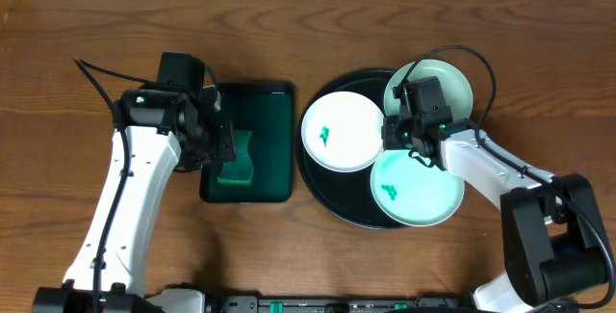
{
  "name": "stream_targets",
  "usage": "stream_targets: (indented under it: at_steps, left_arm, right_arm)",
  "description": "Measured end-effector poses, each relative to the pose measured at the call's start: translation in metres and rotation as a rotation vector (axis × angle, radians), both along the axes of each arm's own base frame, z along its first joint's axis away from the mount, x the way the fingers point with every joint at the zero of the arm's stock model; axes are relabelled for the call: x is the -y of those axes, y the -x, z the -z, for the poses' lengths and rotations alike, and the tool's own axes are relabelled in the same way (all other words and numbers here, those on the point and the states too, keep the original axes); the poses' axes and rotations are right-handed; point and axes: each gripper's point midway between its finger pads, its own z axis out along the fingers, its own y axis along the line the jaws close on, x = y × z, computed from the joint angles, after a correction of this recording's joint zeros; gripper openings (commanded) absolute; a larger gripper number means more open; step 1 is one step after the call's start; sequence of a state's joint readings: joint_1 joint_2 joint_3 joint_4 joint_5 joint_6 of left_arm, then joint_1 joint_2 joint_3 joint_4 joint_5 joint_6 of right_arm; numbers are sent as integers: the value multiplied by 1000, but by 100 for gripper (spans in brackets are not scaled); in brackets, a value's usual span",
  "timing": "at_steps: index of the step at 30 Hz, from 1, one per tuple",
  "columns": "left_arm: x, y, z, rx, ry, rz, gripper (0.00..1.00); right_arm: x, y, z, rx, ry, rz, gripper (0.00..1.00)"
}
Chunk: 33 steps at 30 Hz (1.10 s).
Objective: Clean dirty plates on tray and stack at the side
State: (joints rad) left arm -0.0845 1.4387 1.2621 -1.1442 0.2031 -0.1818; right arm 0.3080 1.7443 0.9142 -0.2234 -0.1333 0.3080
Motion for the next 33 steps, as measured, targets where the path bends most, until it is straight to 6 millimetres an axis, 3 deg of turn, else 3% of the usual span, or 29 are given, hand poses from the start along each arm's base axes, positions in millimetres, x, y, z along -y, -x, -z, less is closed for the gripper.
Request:
stream_targets:
  at_steps: [9,13,33]
  left_arm:
    - [0,0,0,0,0,0,42]
    - [0,0,0,0,0,0,42]
    - [0,0,0,0,0,0,42]
  right_arm:
    - [-3,1,1,5,-2,-5,19]
    - [-11,3,0,13,2,-25,17]
    - [-6,3,3,18,31,-10,7]
